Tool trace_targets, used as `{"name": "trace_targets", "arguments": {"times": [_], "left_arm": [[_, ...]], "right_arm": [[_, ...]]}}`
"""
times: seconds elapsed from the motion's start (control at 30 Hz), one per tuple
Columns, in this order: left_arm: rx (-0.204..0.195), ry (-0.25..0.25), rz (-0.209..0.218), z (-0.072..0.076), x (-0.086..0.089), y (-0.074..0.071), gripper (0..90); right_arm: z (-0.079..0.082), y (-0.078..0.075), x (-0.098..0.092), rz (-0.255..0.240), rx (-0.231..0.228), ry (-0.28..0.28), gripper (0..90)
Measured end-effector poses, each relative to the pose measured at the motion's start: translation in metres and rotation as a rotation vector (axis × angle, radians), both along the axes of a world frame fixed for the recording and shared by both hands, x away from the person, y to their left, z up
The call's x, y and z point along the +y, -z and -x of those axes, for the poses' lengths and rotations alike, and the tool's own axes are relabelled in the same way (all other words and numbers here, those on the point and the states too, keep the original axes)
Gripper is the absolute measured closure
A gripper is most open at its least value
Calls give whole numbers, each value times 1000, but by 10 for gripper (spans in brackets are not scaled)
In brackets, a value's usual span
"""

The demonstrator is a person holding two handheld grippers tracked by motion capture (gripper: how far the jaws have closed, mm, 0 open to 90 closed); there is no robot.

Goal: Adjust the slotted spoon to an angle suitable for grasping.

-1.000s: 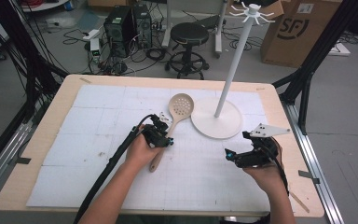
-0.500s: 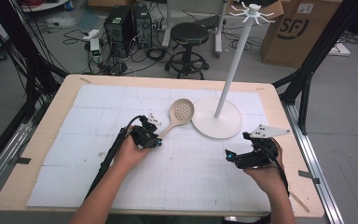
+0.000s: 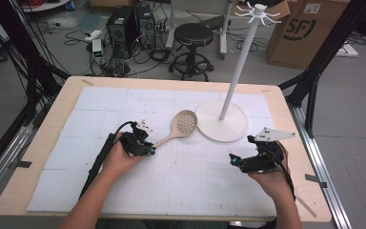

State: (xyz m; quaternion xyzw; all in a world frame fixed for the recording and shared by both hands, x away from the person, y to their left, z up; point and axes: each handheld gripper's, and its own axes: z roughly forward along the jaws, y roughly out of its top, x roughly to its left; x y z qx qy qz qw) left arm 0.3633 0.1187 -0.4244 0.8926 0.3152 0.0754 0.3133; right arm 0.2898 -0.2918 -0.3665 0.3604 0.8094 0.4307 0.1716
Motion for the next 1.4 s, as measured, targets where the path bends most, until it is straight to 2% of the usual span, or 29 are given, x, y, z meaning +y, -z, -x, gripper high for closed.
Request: {"name": "trace_targets", "arguments": {"times": [0.13,0.2,0.3,0.6,0.8,0.83,0.93,1.07,1.27,1.4], "left_arm": [[20,37,5,6,11,-1,754],[23,53,-1,10,16,-1,754],[21,72,14,16,23,0,754],[19,100,50,23,41,2,755],[15,104,51,23,40,2,751],[4,100,56,23,40,2,739],[-28,76,85,23,40,-1,603],[-15,65,115,16,38,-4,602],[-16,76,114,6,17,-8,615],[-8,77,93,-3,2,-7,612]], "right_arm": [[0,0,0,-2,1,-1,14],[0,0,1,4,-1,-4,14],[0,-1,1,6,-2,-8,14],[0,0,2,11,-2,-10,14],[0,-1,2,9,-4,-11,14],[0,-1,2,8,-3,-9,14],[0,0,2,9,1,-11,14],[0,0,4,12,1,-14,14],[0,0,5,13,1,-17,14],[-1,0,5,13,-1,-17,14]]}}
